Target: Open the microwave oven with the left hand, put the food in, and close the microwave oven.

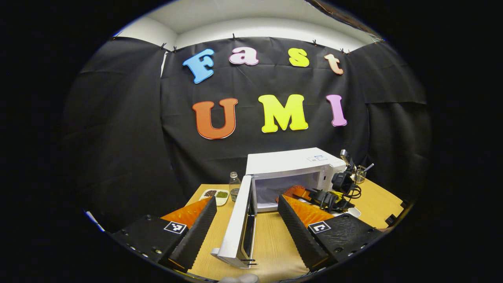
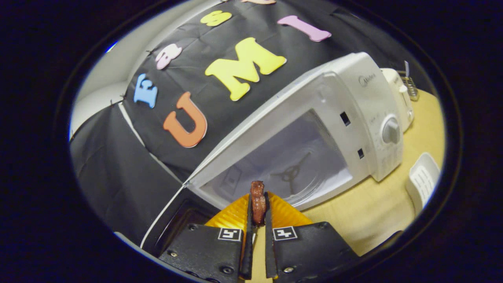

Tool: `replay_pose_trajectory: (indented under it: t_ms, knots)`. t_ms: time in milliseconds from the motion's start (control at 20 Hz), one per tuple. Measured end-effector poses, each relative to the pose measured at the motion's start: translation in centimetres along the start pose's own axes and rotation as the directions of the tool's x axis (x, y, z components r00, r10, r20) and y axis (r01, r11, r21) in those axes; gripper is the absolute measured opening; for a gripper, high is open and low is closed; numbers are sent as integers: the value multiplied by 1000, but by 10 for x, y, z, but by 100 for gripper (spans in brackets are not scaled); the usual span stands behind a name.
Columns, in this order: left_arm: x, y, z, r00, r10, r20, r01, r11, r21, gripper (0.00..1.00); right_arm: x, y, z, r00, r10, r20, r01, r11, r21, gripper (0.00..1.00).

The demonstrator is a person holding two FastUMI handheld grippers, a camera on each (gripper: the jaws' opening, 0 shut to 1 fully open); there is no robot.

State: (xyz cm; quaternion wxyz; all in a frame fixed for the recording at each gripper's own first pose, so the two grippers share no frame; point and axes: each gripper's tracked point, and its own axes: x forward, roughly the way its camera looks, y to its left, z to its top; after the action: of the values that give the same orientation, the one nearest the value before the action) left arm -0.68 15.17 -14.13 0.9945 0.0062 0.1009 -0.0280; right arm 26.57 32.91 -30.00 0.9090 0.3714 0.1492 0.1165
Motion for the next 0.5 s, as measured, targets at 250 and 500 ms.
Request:
replay_pose_trajectory:
  t_ms: [250, 500]
  knots:
    - [2, 12, -20, 999, -16, -42, 16, 1000, 1, 96, 56, -23, -23, 989, -137, 51, 123, 968, 219, 16]
    - [8, 22, -30, 998, -16, -59, 16, 1000, -5, 97, 88, -31, -21, 977, -186, 108, 166, 971, 171, 18]
